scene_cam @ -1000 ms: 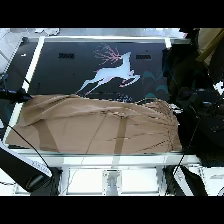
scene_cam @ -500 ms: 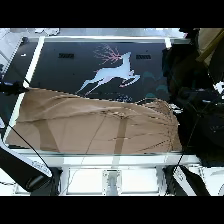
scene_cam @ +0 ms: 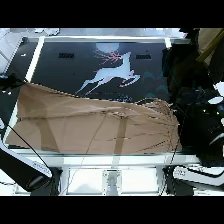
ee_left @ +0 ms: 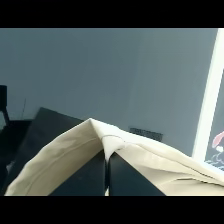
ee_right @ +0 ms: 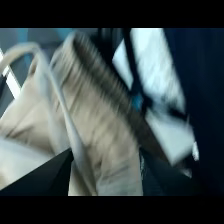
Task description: Fold the clothes and pants, and hang the long-sleeved shirts on hangers.
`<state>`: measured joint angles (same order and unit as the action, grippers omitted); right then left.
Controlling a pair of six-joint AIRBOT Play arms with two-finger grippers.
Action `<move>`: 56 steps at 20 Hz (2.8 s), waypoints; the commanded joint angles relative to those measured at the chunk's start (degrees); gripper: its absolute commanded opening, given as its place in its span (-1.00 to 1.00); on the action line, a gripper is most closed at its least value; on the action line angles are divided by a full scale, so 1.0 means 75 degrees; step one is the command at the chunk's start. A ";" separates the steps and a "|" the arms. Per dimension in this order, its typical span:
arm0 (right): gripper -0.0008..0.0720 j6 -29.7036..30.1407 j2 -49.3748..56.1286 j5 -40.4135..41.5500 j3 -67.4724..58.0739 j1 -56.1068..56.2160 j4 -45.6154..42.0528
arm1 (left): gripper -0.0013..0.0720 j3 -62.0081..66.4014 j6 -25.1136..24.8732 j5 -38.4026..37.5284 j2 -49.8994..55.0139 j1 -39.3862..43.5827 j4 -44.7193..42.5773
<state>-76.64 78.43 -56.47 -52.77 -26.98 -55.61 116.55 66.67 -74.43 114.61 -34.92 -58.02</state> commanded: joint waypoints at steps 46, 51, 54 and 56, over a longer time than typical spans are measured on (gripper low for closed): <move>-0.90 -0.1871 0.2786 0.2200 -0.4331 0.1714 -0.0924 | -0.65 -0.0475 0.3351 0.3949 -0.0303 0.0892 -0.2398; 0.35 -0.2436 0.2637 0.1833 -0.5144 0.1568 -0.0851 | 0.97 -0.0417 0.3620 0.2836 -0.0918 0.0769 -0.2862; 0.35 -0.2267 0.2104 -0.0017 -0.6044 0.1236 -0.1635 | 0.96 -0.0440 0.3544 0.0720 -0.1874 0.0411 -0.4578; 0.35 -0.1798 0.1411 -0.1180 -0.6234 0.0906 -0.2014 | 0.96 -0.0705 0.3544 -0.0425 -0.2579 0.0006 -0.5275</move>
<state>-93.08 93.67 -52.69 -96.09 -17.69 -66.19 112.66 93.12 -63.61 101.36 -31.88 -87.77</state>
